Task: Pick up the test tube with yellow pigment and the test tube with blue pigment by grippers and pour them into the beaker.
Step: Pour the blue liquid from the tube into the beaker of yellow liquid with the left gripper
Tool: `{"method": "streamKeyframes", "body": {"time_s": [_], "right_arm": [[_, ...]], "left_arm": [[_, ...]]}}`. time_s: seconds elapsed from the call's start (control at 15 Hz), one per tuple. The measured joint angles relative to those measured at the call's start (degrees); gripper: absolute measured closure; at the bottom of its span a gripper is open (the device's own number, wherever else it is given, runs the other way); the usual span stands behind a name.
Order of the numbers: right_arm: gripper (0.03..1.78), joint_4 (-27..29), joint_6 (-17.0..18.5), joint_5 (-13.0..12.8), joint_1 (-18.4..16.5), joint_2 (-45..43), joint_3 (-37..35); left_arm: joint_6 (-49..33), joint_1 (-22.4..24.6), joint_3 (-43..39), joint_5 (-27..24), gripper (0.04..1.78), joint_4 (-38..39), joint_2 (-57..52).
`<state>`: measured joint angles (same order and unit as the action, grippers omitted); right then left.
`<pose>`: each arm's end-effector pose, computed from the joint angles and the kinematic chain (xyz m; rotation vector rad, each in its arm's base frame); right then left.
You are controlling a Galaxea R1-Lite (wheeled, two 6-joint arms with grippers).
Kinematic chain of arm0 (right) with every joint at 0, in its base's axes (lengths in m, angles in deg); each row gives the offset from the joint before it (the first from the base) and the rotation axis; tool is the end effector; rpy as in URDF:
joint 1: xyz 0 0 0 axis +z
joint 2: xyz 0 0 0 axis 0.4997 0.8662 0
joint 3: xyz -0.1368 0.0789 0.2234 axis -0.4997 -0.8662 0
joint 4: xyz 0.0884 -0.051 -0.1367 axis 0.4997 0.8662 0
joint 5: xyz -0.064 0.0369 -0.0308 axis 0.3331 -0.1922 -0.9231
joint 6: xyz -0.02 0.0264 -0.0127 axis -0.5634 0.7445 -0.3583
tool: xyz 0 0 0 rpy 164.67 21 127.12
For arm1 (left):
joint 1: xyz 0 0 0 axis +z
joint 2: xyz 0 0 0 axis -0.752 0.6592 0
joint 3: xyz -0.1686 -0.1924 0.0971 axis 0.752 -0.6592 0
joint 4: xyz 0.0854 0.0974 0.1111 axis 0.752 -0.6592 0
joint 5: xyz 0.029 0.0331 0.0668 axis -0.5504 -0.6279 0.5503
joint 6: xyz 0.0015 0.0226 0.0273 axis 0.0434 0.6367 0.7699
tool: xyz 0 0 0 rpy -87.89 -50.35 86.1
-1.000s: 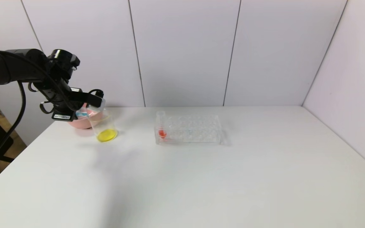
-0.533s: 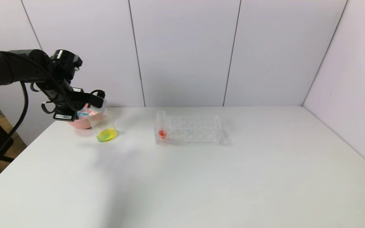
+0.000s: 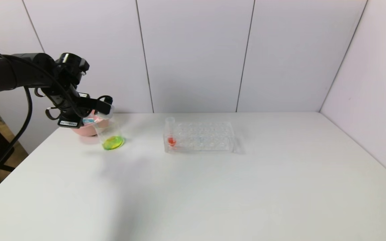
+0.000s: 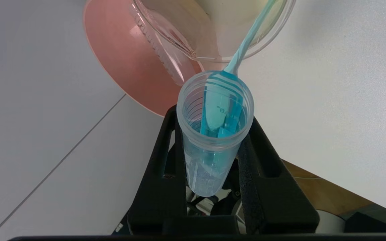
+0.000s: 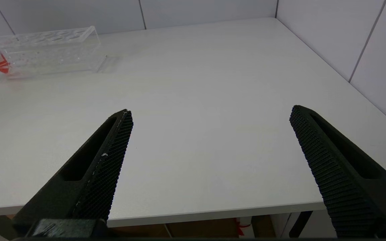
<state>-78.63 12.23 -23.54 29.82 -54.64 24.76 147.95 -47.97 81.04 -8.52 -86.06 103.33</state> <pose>-0.0050 -0.0014 0.0770 0.0963 -0.0133 -0.0413 0.3861 0.0141 0.1904 1.5572 0.9043 -0.5228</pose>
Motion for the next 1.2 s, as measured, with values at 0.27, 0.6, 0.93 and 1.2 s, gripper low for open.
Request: {"method": "streamKeyframes", "body": {"time_s": [0.27, 0.6, 0.93, 1.2], "right_arm": [[0.1, 0.0, -0.02, 0.0, 0.05, 0.0, 0.0], [0.1, -0.02, -0.04, -0.02, 0.05, 0.0, 0.0], [0.1, 0.0, -0.02, 0.0, 0.0, 0.0, 0.0], [0.1, 0.0, 0.0, -0.02, 0.02, 0.0, 0.0]], "left_arm": [[-0.02, -0.44, 0.0, 0.99, 1.36, 0.34, 0.23], [-0.02, -0.66, 0.0, 1.21, 1.36, 0.39, 0.44], [-0.02, -1.17, 0.0, 2.52, 1.36, 0.8, 0.5], [-0.04, -1.3, 0.0, 3.0, 1.36, 0.83, 0.56]]}}
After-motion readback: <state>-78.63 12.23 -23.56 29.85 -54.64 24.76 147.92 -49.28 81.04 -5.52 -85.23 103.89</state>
